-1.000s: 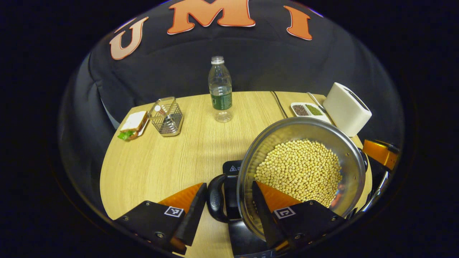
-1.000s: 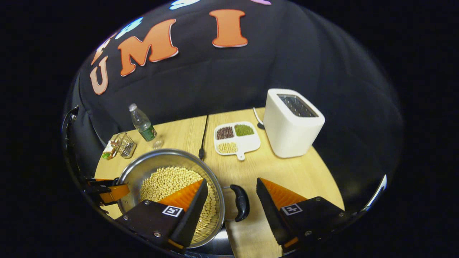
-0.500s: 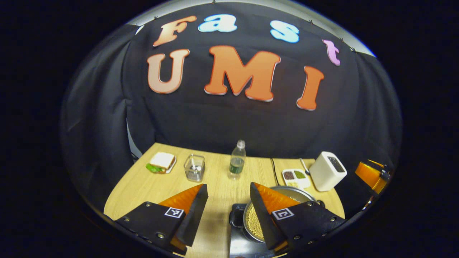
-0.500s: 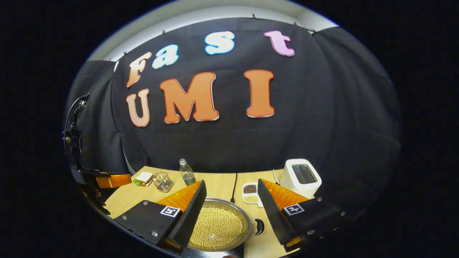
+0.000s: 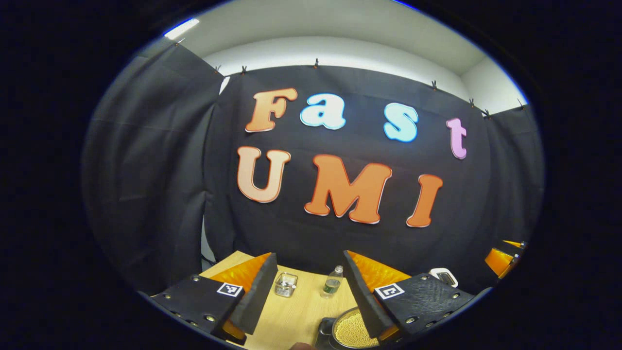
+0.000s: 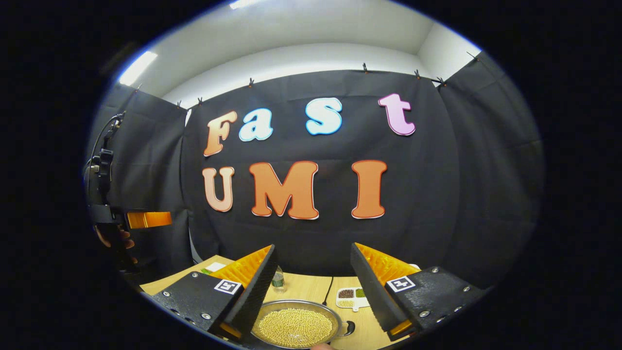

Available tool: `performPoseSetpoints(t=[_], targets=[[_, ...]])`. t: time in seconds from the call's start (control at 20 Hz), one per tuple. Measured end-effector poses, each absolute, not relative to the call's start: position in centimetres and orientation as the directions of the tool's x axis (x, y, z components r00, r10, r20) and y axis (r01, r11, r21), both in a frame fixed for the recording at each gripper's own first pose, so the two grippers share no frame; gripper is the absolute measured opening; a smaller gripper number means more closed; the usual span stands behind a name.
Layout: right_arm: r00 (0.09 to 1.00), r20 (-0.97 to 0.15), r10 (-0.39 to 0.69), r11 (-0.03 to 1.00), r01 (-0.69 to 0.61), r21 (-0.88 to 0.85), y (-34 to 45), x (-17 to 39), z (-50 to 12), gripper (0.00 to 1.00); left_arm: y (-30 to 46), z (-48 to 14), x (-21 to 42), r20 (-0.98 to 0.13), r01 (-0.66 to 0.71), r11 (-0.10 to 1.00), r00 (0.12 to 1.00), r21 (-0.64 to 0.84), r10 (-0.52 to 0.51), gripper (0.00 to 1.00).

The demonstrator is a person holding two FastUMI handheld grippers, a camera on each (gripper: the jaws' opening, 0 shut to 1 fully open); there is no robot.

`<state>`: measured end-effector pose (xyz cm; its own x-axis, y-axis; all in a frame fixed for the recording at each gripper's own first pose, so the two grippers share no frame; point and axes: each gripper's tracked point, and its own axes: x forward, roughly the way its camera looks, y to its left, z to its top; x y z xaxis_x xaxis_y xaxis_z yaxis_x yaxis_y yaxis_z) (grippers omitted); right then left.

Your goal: First push the handle of the pot to place it horizontally, then grasp the pot with both hands and set it on the induction cooktop.

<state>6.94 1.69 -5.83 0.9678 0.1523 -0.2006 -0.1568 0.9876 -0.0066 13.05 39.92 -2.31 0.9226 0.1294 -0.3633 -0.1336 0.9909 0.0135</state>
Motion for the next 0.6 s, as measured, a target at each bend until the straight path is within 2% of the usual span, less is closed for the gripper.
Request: performPoseSetpoints(t=[0.05,0.15,0.2,0.25,0.3,0.35,0.4,0.45,0.5,0.55,0.6], targets=[[0.969,-0.188,0.162,0.986,-0.167,-0.008,1.8,6.7,-5.0,0.97,39.7,-1.3,13.0,-0.338,-0.141,0.990,0.932,0.005,0.135,0.83],[0.974,-0.161,0.162,0.986,-0.166,-0.016,1.6,6.0,-3.5,0.93,40.3,1.4,12.7,-0.268,-0.145,0.989,0.953,0.006,0.141,0.81],[0.977,-0.139,0.161,0.986,-0.164,-0.013,1.6,5.8,-2.7,0.98,40.5,3.2,12.3,-0.228,-0.137,0.990,0.964,0.010,0.136,0.80],[0.980,-0.117,0.162,0.986,-0.164,-0.007,1.6,5.8,-2.2,0.98,40.4,4.6,12.1,-0.186,-0.131,0.991,0.974,0.011,0.131,0.80],[0.982,-0.098,0.162,0.987,-0.162,0.001,1.3,5.6,-1.4,0.93,40.1,6.2,11.7,-0.152,-0.125,0.992,0.980,0.007,0.125,0.83],[0.983,-0.089,0.161,0.987,-0.161,0.007,1.2,5.4,-0.9,0.98,39.7,7.0,11.5,-0.127,-0.121,0.993,0.985,-0.002,0.119,0.83],[0.983,-0.086,0.162,0.987,-0.162,0.009,1.1,5.0,-0.7,0.93,39.7,7.8,10.7,-0.112,-0.120,0.993,0.987,-0.008,0.119,0.80],[0.983,-0.081,0.165,0.986,-0.165,0.010,1.1,4.6,-0.5,0.93,39.7,8.1,10.7,-0.099,-0.125,0.992,0.987,-0.004,0.124,0.80],[0.983,-0.077,0.168,0.986,-0.168,0.008,1.0,4.4,-0.3,0.98,40.1,8.2,10.5,-0.089,-0.134,0.991,0.987,0.007,0.134,0.80],[0.982,-0.073,0.172,0.985,-0.172,0.006,1.0,4.2,-0.2,0.93,40.1,8.2,10.5,-0.082,-0.143,0.990,0.986,0.016,0.144,0.80],[0.982,-0.072,0.174,0.985,-0.174,0.007,1.0,4.0,-0.1,0.93,40.1,8.7,10.4,-0.075,-0.147,0.989,0.986,0.023,0.148,0.80]])
